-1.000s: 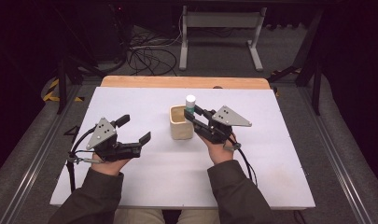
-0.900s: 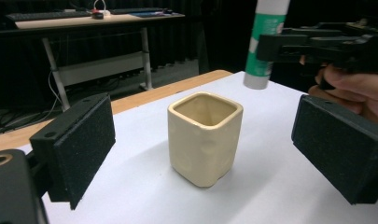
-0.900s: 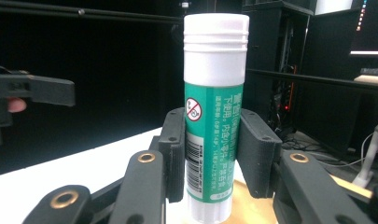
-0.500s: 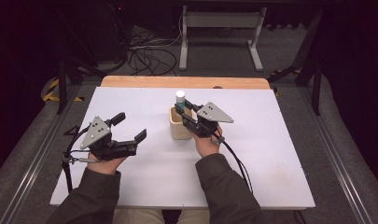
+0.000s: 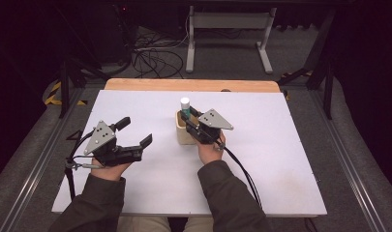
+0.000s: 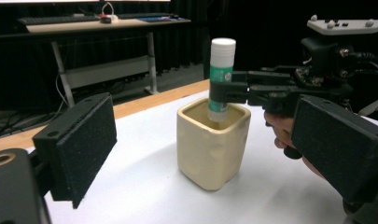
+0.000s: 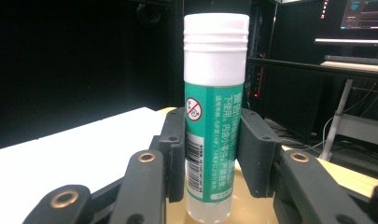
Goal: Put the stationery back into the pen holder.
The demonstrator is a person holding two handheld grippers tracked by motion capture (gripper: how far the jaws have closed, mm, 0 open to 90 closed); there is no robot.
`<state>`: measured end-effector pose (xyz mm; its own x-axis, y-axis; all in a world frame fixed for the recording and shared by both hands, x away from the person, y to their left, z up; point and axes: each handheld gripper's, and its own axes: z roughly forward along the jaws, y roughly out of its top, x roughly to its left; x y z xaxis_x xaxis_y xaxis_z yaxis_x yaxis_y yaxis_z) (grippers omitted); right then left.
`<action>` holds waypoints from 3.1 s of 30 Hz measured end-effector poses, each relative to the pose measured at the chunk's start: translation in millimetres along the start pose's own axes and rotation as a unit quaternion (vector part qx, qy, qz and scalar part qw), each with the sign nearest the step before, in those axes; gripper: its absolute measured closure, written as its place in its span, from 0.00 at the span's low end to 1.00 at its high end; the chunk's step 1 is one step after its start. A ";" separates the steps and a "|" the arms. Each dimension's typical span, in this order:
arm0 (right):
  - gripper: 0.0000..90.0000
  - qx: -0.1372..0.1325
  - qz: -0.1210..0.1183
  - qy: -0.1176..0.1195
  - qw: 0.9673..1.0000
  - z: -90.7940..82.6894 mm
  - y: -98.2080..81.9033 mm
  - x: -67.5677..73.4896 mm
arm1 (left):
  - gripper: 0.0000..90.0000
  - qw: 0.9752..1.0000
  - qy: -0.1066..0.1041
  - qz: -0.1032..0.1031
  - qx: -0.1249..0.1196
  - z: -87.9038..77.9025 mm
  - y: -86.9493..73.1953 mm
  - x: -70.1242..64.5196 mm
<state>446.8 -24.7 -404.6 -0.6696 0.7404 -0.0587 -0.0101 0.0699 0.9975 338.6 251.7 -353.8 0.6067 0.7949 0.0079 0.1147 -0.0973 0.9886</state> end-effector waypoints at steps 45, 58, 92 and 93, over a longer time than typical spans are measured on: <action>0.72 0.053 0.036 -0.010 0.998 5.2 -10.3 -6.4 | 0.12 1.000 0.001 -0.005 0.001 -2.6 -1.4 6.0; 0.71 0.064 0.045 -0.010 0.997 6.9 -12.5 -7.7 | 0.12 1.000 0.001 -0.003 0.002 -2.1 -1.6 5.9; 0.71 0.065 0.059 -0.003 0.996 7.5 -10.7 -8.1 | 0.12 1.000 0.000 -0.003 0.003 -1.3 -1.8 4.8; 0.70 0.065 0.061 -0.003 0.996 7.4 -10.8 -8.2 | 0.12 1.000 0.001 -0.003 0.004 -1.3 -1.8 4.8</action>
<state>457.9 -26.6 -415.1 -0.6556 0.7526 0.0614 0.1672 0.0654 0.9838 340.3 256.4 -355.3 0.6044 0.7966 0.0015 0.1243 -0.0961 0.9876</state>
